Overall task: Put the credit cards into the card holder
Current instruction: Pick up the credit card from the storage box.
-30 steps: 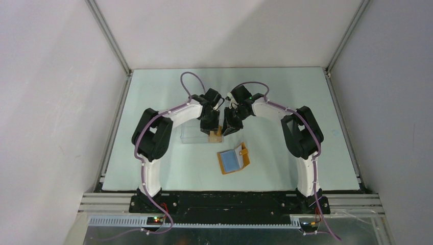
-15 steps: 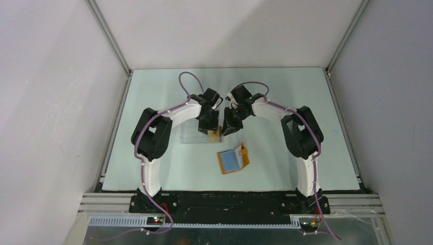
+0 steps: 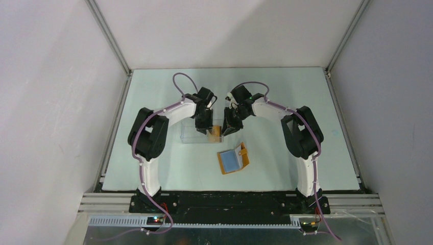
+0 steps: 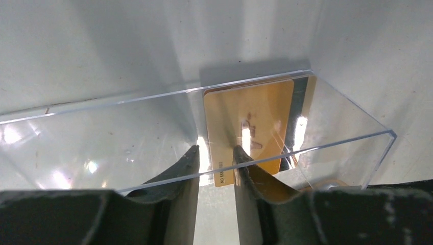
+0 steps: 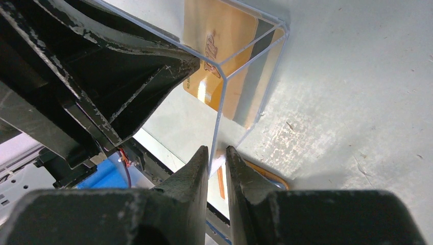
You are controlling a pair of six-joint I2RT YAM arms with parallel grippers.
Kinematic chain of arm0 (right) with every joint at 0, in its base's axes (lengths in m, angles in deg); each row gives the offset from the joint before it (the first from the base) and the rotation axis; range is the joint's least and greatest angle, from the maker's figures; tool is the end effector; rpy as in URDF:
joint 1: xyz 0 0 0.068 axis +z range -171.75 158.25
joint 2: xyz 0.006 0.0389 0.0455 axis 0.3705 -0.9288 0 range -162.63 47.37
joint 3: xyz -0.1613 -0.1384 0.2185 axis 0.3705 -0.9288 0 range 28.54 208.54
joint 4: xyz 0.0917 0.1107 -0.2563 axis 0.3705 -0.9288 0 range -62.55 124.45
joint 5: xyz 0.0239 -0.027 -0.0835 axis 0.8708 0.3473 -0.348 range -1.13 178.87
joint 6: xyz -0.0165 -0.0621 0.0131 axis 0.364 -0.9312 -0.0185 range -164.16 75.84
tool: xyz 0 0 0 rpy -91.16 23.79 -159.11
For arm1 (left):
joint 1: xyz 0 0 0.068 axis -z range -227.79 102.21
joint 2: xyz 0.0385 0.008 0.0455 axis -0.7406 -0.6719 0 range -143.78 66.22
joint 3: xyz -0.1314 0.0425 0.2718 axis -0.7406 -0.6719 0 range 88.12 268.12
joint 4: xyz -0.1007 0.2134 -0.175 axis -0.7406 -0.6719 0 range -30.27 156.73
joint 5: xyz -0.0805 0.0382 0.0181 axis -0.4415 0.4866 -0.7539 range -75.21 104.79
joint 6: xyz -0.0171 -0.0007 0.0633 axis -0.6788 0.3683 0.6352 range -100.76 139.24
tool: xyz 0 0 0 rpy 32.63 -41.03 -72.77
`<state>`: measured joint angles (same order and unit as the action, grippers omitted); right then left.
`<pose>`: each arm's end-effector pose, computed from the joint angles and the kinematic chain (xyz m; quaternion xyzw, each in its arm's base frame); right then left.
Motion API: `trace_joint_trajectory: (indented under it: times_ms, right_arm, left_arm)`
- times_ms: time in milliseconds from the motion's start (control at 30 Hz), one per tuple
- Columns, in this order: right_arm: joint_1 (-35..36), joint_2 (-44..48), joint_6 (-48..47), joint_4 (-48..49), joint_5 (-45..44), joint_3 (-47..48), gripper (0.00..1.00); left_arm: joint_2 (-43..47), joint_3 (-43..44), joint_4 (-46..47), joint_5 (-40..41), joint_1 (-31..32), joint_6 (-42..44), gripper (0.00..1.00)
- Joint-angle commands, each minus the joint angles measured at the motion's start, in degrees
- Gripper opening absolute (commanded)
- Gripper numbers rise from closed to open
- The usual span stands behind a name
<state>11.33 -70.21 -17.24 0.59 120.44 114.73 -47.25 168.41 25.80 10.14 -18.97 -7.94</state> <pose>0.3845 0.2828 0.1753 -0.1086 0.9354 0.3333 0.0458 0.3827 -0.2153 0.1627 0.0197 0.9894 -0.1003 0.1030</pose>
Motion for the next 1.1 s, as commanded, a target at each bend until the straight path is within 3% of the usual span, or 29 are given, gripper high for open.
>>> trace_joint_trajectory:
  times_ms: [0,200,500,833,933,1067]
  right_arm:
    - [0.22,-1.94,-1.52,-1.49,-1.01,-0.85,0.22]
    - [0.22,-2.12,-1.52,-1.42,-1.02,-0.93,0.22]
    - [0.22,-2.13,-1.50,-1.29,-0.81,-1.11,0.22]
    - [0.04,-2.21,-1.52,-1.33,-0.85,-1.29,0.22]
    - [0.03,-2.24,-1.52,-1.29,-0.77,-1.29,0.22]
    - [0.05,-2.22,-1.60,-1.29,-0.70,-1.40,0.22]
  left_arm:
    - [1.40,0.04,2.02,-2.28,-0.09,-0.43,0.33]
    - [1.11,-0.04,2.49,-3.27,0.16,-0.43,0.24]
    - [1.10,-0.01,3.67,-5.11,0.27,-1.17,0.25]
    - [1.46,-1.56,6.52,-9.00,0.20,-2.05,0.15]
    - [2.58,-2.27,6.66,-6.93,0.19,-2.20,0.20]
    - [4.76,-3.48,6.67,-2.09,0.19,-1.94,0.33]
